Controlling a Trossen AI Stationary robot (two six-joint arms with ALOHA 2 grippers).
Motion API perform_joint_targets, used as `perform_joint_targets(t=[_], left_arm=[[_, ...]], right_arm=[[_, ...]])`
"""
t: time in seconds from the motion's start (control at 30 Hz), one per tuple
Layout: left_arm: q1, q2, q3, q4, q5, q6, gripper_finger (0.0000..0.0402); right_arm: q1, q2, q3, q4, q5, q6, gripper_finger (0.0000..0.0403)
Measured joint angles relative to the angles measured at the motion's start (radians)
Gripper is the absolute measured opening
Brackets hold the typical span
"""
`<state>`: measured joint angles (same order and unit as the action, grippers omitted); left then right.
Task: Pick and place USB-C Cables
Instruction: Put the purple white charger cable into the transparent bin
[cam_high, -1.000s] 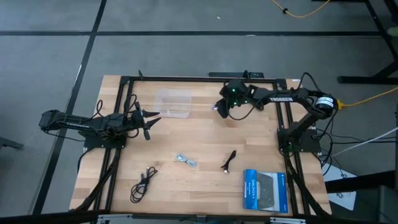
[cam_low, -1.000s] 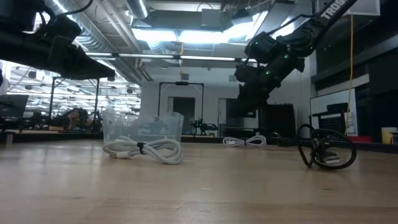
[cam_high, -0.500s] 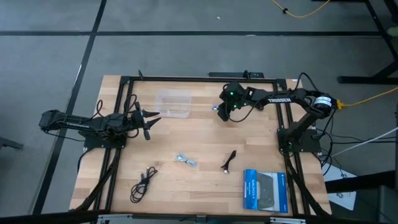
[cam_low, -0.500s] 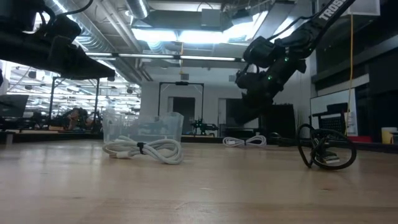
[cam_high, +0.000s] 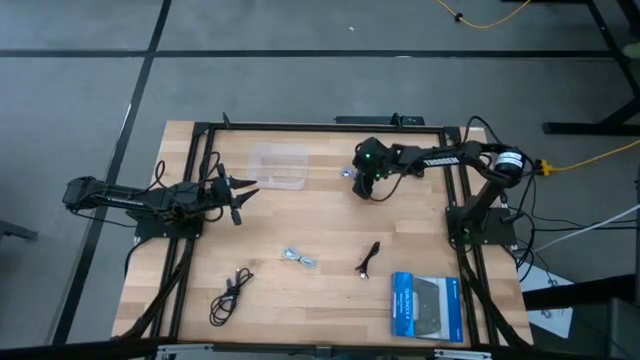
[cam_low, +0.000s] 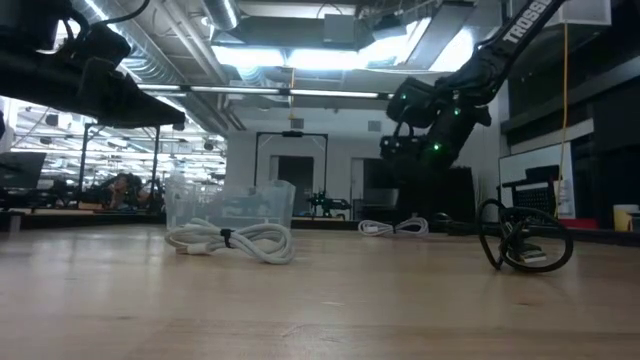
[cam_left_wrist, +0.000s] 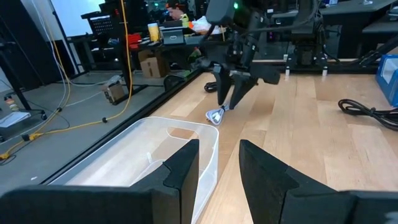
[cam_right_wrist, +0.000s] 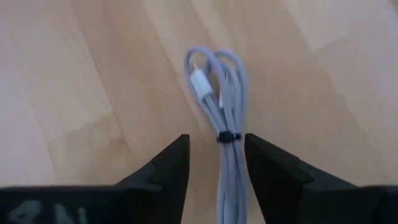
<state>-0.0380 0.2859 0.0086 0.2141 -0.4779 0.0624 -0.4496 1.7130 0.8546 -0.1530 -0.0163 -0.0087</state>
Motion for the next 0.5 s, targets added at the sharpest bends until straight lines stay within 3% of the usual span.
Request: perform_joint_targets(t=[0.33, 0.5], left_arm=[[0.000, 0.000, 0.000, 0.003, 0.000, 0.000, 0.0108], [0.000, 0.000, 0.000, 0.003, 0.000, 0.000, 0.0108]], right_arm=[[0.000, 0.030, 0.000, -0.007, 0.026, 0.152, 0.0153], [0.000, 0.030, 0.000, -0.010, 0.041, 0.203, 0.0113]])
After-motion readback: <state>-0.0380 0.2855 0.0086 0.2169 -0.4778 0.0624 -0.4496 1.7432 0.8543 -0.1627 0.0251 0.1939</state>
